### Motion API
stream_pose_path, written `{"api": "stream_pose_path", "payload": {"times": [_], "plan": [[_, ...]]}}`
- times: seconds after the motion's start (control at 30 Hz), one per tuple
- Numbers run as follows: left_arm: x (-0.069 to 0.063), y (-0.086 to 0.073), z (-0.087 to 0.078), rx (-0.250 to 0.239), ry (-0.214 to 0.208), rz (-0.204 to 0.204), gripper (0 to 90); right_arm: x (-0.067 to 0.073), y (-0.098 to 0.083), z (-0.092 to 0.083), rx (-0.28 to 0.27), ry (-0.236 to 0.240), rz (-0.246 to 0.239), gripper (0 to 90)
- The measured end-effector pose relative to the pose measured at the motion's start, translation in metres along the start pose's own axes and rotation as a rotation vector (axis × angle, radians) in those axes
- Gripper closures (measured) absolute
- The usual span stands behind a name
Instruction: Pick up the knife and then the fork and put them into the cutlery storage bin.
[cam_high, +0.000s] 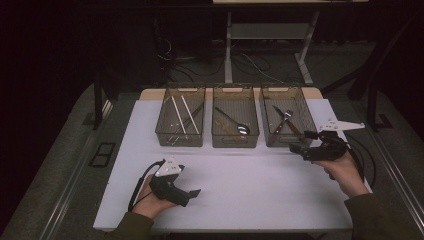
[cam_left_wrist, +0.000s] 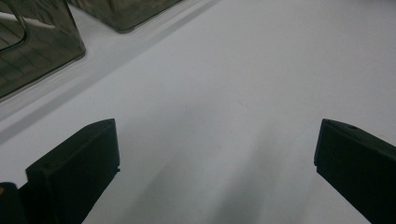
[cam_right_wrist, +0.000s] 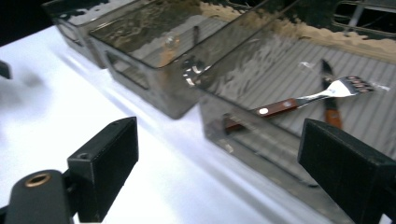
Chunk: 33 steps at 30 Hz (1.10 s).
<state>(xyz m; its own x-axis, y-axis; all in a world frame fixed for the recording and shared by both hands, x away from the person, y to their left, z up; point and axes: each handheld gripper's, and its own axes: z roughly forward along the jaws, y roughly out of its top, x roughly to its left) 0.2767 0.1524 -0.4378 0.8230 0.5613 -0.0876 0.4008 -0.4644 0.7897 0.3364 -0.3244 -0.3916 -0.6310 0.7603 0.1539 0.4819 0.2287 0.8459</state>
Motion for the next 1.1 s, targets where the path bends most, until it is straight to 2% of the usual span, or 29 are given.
{"api": "stream_pose_path", "payload": {"times": [0.23, 0.47, 0.77, 0.9, 1.1], "plan": [[0.0, 0.0, -0.001, 0.0, 0.0, 0.003, 0.0, 0.02, -0.019, -0.001, -0.023, 0.016, -0.015, 12.2], [0.0, 0.0, -0.001, 0.002, 0.0, 0.004, 0.0, 0.037, -0.039, 0.001, 0.012, 0.031, -0.037, 12.2], [0.0, 0.0, -0.001, 0.005, -0.007, 0.003, 0.0, 0.047, -0.06, -0.002, 0.031, 0.057, -0.042, 12.2], [0.0, 0.0, -0.001, 0.005, -0.01, 0.001, 0.0, 0.05, -0.065, -0.004, 0.023, 0.066, -0.024, 12.2], [-0.001, 0.0, 0.0, 0.007, -0.014, 0.005, 0.0, 0.061, -0.071, -0.004, 0.036, 0.087, -0.034, 12.2]]}}
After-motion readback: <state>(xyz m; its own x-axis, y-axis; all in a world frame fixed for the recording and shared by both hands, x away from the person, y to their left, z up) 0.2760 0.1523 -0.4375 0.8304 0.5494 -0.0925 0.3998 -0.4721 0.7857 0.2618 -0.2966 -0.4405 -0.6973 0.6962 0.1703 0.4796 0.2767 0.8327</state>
